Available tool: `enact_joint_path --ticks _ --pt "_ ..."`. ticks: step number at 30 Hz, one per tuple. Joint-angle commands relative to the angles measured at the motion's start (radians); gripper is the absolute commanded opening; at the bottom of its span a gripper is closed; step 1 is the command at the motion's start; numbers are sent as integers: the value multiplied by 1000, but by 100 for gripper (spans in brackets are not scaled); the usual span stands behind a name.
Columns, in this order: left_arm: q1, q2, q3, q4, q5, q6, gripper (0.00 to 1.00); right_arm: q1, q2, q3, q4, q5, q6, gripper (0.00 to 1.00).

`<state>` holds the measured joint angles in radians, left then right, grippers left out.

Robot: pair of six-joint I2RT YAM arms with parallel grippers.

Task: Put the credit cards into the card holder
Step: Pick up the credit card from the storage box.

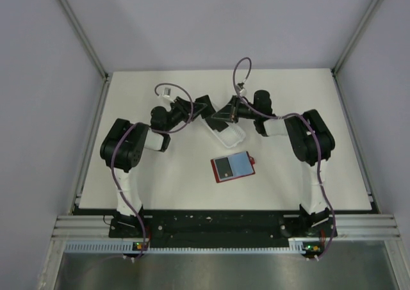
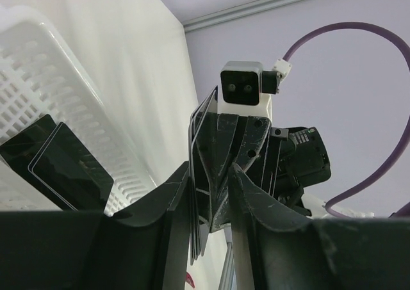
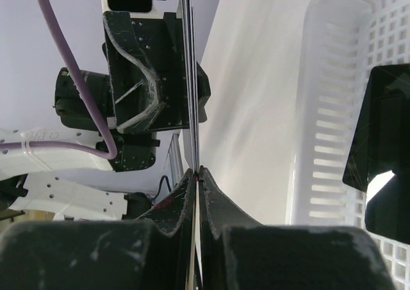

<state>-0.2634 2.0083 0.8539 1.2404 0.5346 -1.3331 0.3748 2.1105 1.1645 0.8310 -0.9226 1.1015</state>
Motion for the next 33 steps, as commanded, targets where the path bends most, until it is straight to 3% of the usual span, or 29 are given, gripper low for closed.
enact_joint_path --ticks 1,17,27,33 --pt "-3 21 14 93 13 0 34 -14 6 -19 57 22 -11 0" --pt "-5 67 66 24 1 38 50 -51 -1 -55 -33 67 -72 0" --pt "-5 93 96 -55 -12 87 52 -60 -43 -5 -352 142 -322 0" --pt "-5 80 96 -105 -22 120 52 -60 -73 4 -440 169 -399 0"
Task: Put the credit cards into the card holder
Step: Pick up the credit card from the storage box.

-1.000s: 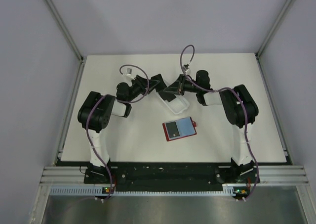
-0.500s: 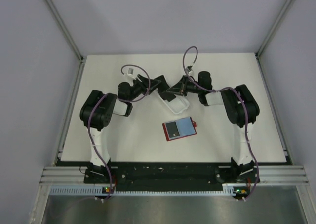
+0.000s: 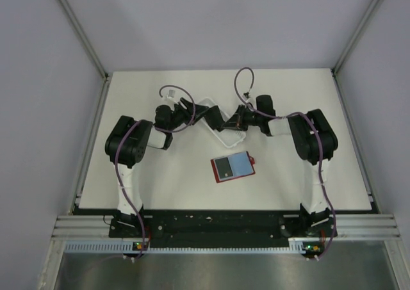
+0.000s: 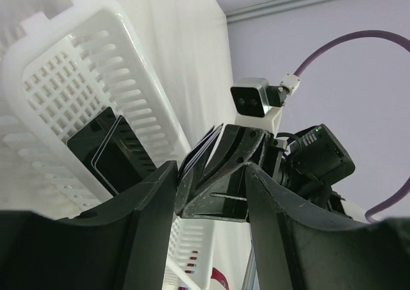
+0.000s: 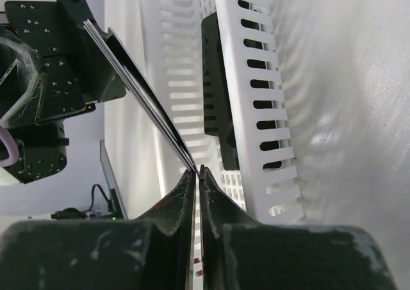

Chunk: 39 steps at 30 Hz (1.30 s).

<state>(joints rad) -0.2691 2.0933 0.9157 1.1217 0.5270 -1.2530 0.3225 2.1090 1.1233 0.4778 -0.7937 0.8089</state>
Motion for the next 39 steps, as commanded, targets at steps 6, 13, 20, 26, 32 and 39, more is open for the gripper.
enact_joint_path --ticks 6,13,20,26,32,39 --pt "1 -12 46 -33 -21 69 55 -8 -124 38 -145 70 -163 0" --pt "4 -13 64 -71 -19 92 61 -10 -181 32 -197 102 -214 0" --pt "2 -18 69 -77 -16 95 62 -8 -224 35 -251 119 -257 0" --pt "2 -41 77 -134 -25 135 64 -10 -268 29 -292 157 -290 0" --pt "2 -53 124 -212 -38 171 65 -8 -296 24 -306 174 -300 0" --pt "2 -87 146 -264 -44 211 71 -8 -342 17 -324 179 -315 0"
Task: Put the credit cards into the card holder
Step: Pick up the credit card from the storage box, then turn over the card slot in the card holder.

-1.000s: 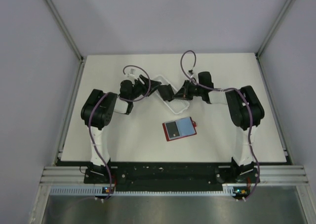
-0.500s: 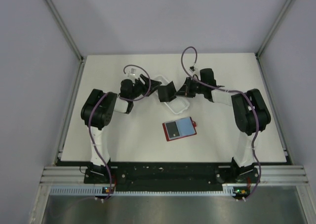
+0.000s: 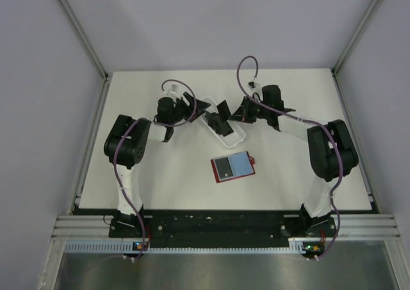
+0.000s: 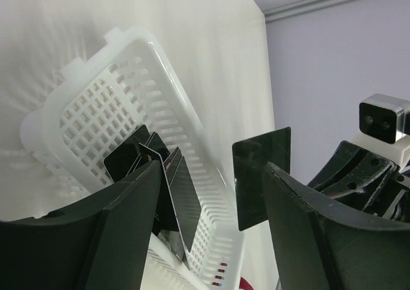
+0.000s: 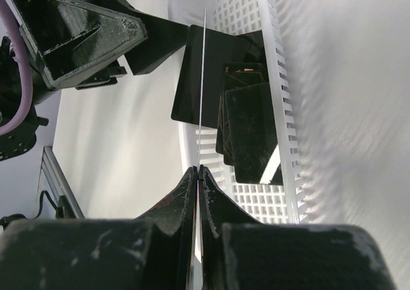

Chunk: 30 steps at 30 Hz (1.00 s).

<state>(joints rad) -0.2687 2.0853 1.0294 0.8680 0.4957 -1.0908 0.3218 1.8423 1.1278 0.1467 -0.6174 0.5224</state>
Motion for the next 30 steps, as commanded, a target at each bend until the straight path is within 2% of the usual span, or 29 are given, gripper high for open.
enact_joint_path --ticks 1,5,7,11,14,23,30 --pt "2 -86 31 -17 -9 51 73 -7 -81 7 11 2 -24 0" --pt "2 -139 14 -30 -3 60 81 -7 -112 -10 46 -13 19 0" --pt "0 -172 8 -64 -14 86 90 -6 -123 -19 74 -21 45 0" --pt "-3 -249 20 -213 -55 164 93 -7 -149 -34 100 -28 80 0" --pt "-3 -295 8 -247 -60 177 95 -7 -163 -57 157 -67 132 0" --pt "-6 -326 -101 24 75 -53 96 -7 -187 -103 358 -177 312 0" --pt "-27 -347 -137 137 107 -119 96 -7 -186 -123 473 -234 413 0"
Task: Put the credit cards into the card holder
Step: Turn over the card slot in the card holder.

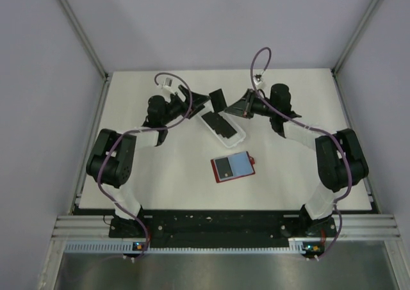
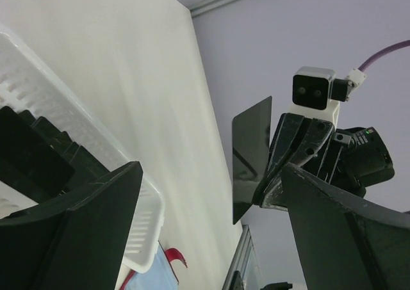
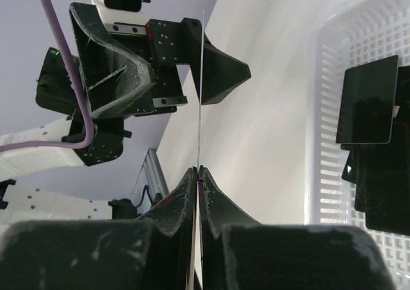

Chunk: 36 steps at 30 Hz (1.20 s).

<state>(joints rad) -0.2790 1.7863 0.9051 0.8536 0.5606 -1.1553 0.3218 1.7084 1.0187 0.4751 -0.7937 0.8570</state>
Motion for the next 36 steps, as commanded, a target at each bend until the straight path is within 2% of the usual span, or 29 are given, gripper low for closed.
enact_joint_path --ticks 1,5,17,19,21,24,27,30,36 --pt "-23 -54 -12 153 41 -53 96 -7 -53 -19 157 -62 91 0" --pt "-48 -62 -15 165 38 -61 91 2 -61 -26 158 -61 103 0" --pt "-88 -113 -43 193 19 -89 12 19 -134 -57 112 -56 82 0" --pt "-91 -134 -52 188 21 -90 1 20 -154 -66 106 -56 79 0" --pt "-94 -159 -70 180 24 -93 0 20 -185 -77 88 -56 67 0" --pt "-101 -215 -101 159 35 -90 0 20 -252 -104 48 -42 27 28" --pt "-114 -306 -139 75 44 -60 0 20 -349 -135 -7 -26 -18 45" --pt "-138 -422 -190 -31 42 -6 0 22 -461 -179 -67 -26 -42 53" --pt "-302 -657 -265 -353 -40 210 0 78 -716 -275 -352 76 -150 57"
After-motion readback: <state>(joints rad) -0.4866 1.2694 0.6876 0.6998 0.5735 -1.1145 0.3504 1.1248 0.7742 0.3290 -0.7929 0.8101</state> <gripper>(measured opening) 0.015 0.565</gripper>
